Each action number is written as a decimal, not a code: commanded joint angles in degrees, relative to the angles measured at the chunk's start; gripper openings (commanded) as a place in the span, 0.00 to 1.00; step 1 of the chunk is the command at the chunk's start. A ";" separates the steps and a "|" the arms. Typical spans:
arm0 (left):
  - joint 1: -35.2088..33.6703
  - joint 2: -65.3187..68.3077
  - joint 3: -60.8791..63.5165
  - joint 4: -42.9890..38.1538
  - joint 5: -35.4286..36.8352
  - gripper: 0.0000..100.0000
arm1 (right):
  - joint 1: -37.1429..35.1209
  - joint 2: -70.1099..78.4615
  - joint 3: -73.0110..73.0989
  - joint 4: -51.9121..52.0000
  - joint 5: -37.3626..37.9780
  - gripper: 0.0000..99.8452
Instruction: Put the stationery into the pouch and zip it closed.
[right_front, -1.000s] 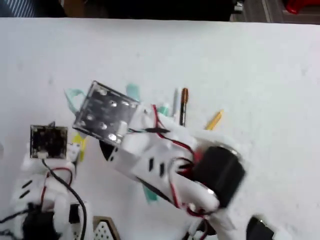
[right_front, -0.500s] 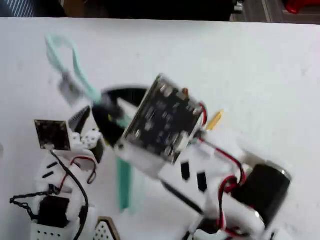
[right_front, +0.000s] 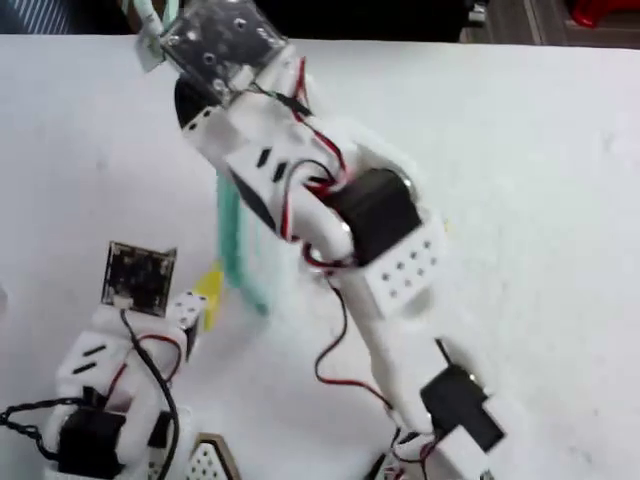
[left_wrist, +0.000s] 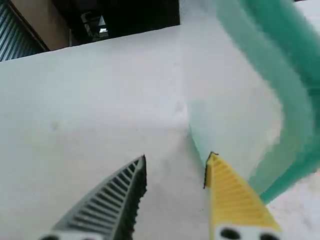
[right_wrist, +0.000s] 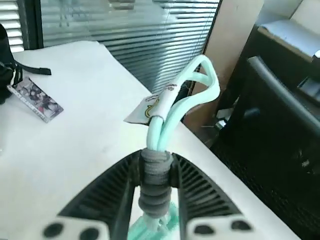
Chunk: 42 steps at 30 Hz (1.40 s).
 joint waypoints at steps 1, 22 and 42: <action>-0.13 0.57 -3.78 0.18 -0.70 0.21 | 0.40 0.40 -2.02 -1.89 0.09 0.02; 12.53 0.92 3.52 -25.93 11.25 0.17 | -9.80 -11.12 0.62 17.71 -13.36 0.02; 6.64 0.48 -11.78 2.99 -0.26 0.17 | -9.80 -11.12 7.47 27.82 -6.68 0.02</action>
